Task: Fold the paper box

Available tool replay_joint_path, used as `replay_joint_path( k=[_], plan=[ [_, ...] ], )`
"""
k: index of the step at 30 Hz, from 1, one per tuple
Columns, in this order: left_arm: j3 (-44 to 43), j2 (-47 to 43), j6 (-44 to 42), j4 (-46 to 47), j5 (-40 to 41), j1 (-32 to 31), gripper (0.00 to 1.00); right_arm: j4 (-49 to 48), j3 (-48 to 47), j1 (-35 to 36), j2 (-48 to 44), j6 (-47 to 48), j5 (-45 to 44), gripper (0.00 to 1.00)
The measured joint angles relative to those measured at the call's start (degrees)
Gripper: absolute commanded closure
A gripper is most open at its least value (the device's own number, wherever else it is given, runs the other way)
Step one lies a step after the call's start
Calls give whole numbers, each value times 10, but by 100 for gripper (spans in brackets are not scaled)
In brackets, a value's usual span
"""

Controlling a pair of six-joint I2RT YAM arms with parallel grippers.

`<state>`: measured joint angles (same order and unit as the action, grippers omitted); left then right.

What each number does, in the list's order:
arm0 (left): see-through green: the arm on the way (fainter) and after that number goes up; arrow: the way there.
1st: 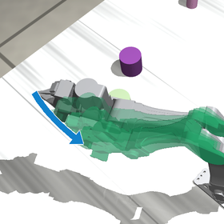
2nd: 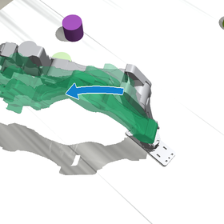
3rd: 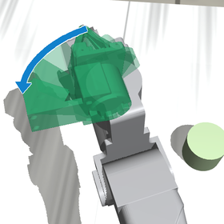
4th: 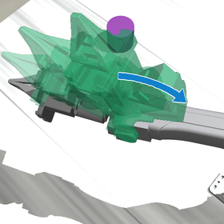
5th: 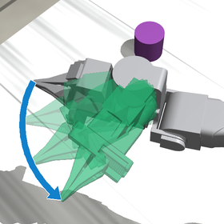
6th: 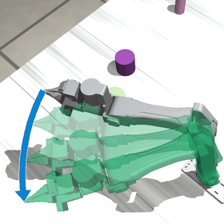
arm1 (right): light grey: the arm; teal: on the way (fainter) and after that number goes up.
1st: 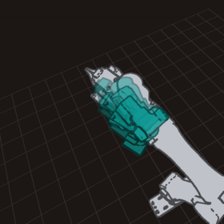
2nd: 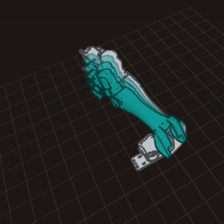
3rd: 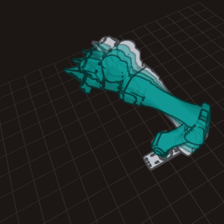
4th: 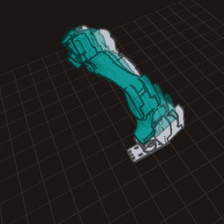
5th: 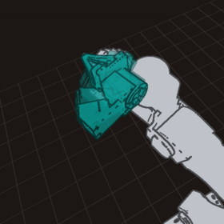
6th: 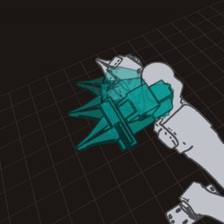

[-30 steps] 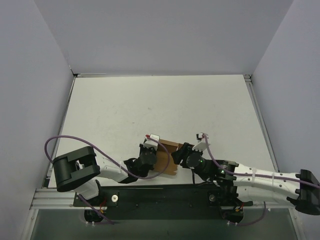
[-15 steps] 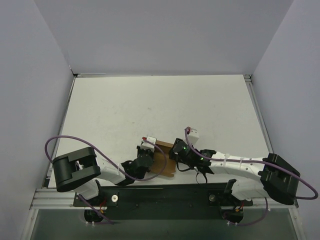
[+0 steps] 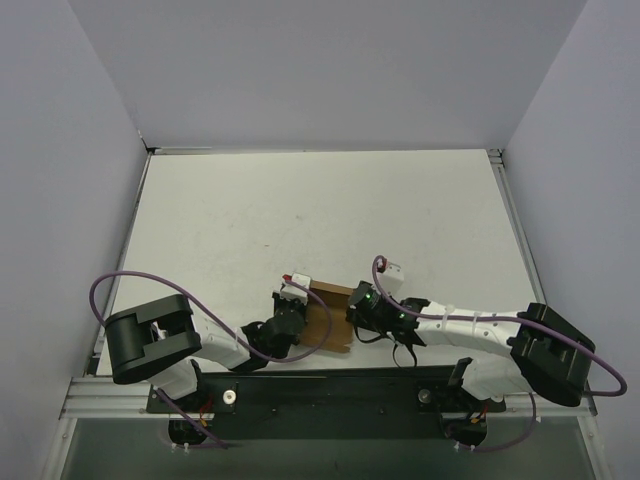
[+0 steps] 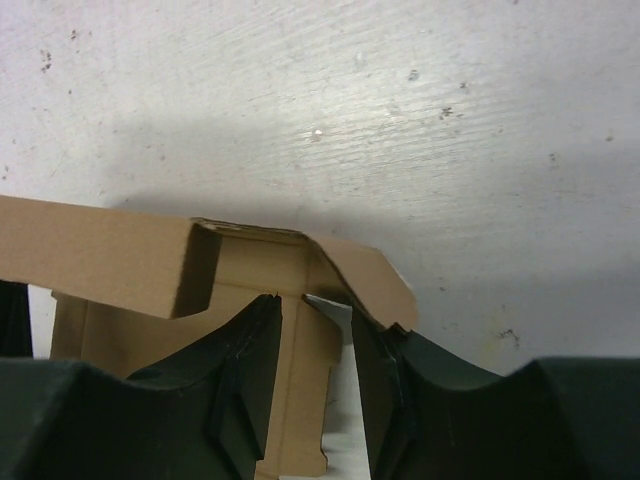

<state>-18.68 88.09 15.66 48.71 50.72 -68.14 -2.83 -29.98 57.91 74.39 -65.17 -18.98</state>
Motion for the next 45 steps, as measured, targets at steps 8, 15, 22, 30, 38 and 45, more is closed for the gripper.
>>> replay_joint_path(
  k=[8,15,22,30,38,45],
  plan=[
    [1,0,2,5,0,-1,100,4,11,-14,1,-14,0,65],
    [5,0,2,14,2,-8,100,-28,27,-38,8,-14,12,65],
    [5,3,2,18,12,-19,100,-77,35,-47,19,3,19,71],
    [5,9,2,21,26,-20,100,-75,37,-46,21,23,15,90],
    [4,15,2,25,28,-23,100,-54,31,-12,14,38,-23,93],
    [4,19,2,28,27,-28,100,-57,14,7,10,47,-35,93]
  ],
)
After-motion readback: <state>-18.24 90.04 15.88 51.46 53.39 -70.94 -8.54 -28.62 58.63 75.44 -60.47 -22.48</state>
